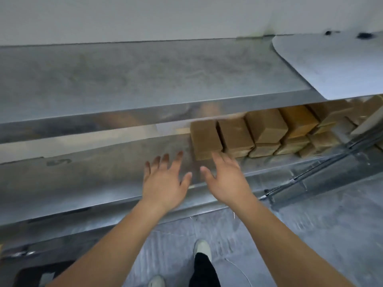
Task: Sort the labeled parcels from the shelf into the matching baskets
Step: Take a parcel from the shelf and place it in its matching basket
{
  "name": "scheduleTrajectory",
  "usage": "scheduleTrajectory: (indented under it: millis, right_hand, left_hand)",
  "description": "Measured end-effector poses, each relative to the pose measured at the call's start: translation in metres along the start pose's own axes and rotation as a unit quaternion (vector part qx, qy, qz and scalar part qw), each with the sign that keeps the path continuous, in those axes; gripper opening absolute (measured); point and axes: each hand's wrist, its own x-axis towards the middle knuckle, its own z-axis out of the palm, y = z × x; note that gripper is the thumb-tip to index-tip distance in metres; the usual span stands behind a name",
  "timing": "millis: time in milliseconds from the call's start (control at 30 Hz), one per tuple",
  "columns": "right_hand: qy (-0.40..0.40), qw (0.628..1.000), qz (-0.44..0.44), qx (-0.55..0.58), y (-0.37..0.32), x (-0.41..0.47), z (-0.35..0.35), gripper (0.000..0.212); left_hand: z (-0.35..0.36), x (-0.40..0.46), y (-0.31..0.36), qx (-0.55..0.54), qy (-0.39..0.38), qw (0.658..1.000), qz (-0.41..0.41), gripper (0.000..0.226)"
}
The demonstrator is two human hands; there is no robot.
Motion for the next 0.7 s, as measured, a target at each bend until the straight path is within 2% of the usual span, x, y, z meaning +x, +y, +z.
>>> scheduleTrajectory:
  millis: [167, 267, 367, 467, 567, 700]
  right_hand:
    - [0.002, 0.999, -0.022, -0.041, 0.026, 0.096, 0.013, 0.078]
    - [-0.055, 0.995, -0.008, -0.079, 0.028, 0.127, 0.012, 0.060]
    - [-0.071, 0.994, 0.014, -0.079, 0.030, 0.142, 0.014, 0.037]
    - [-0.082, 0.994, 0.028, -0.071, 0.025, 0.146, 0.007, 0.032]
    - [-0.083, 0.992, 0.024, -0.088, 0.017, 0.142, -0.003, 0.032]
    - [-0.074, 0.997, -0.001, -0.010, 0.012, 0.122, -0.001, 0.044]
  left_hand:
    - [0.024, 0.074, 0.030, -0.021, -0.001, 0.999, -0.034, 0.074]
    - [0.034, 0.110, 0.045, -0.055, -0.002, 0.996, -0.065, 0.059]
    - [0.036, 0.131, 0.057, -0.117, -0.003, 0.986, -0.116, 0.043]
    - [0.030, 0.137, 0.070, -0.172, -0.003, 0.978, -0.114, 0.042]
    - [0.029, 0.135, 0.073, -0.216, -0.014, 0.968, -0.124, 0.031]
    - [0.025, 0.109, 0.057, -0.294, 0.002, 0.940, -0.175, 0.054]
